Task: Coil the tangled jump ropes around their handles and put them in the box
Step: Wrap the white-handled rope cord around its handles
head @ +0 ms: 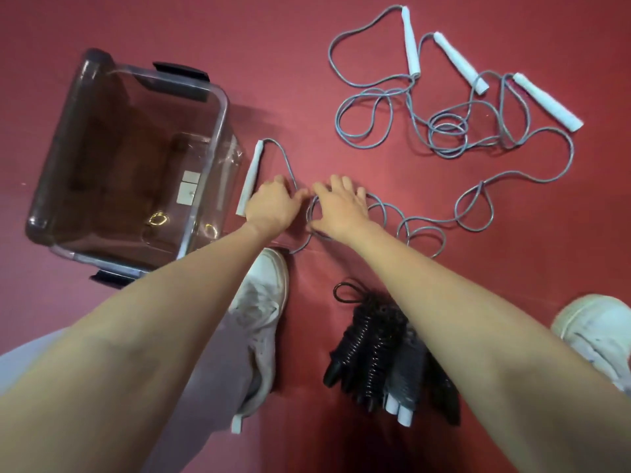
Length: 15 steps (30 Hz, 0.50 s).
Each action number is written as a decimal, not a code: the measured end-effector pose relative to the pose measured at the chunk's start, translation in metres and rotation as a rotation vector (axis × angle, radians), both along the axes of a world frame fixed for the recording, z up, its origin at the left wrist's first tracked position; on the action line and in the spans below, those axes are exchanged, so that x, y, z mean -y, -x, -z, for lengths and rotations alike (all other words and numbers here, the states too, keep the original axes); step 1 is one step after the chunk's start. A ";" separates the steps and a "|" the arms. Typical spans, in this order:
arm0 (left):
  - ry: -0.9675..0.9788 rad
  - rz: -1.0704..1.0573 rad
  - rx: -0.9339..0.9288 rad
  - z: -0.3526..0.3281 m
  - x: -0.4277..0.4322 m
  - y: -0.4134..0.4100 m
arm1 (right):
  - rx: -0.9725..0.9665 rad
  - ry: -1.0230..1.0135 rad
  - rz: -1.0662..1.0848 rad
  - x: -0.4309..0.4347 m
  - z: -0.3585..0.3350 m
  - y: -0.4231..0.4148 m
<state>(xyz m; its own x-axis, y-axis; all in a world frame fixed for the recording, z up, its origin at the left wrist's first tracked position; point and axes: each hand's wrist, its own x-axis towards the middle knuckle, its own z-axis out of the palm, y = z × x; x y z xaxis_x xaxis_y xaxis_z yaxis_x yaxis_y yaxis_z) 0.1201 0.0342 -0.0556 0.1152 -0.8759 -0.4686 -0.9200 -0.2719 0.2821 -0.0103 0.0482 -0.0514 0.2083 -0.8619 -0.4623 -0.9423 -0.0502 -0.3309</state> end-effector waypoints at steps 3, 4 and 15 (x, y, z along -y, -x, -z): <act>0.022 0.170 0.202 0.001 -0.006 0.013 | -0.074 0.076 -0.002 -0.005 0.003 0.023; 0.062 0.248 0.248 0.001 -0.007 0.020 | -0.097 0.103 0.028 -0.006 0.003 0.035; 0.328 0.231 -0.188 0.001 -0.003 0.089 | -0.169 0.106 0.337 -0.012 0.001 0.151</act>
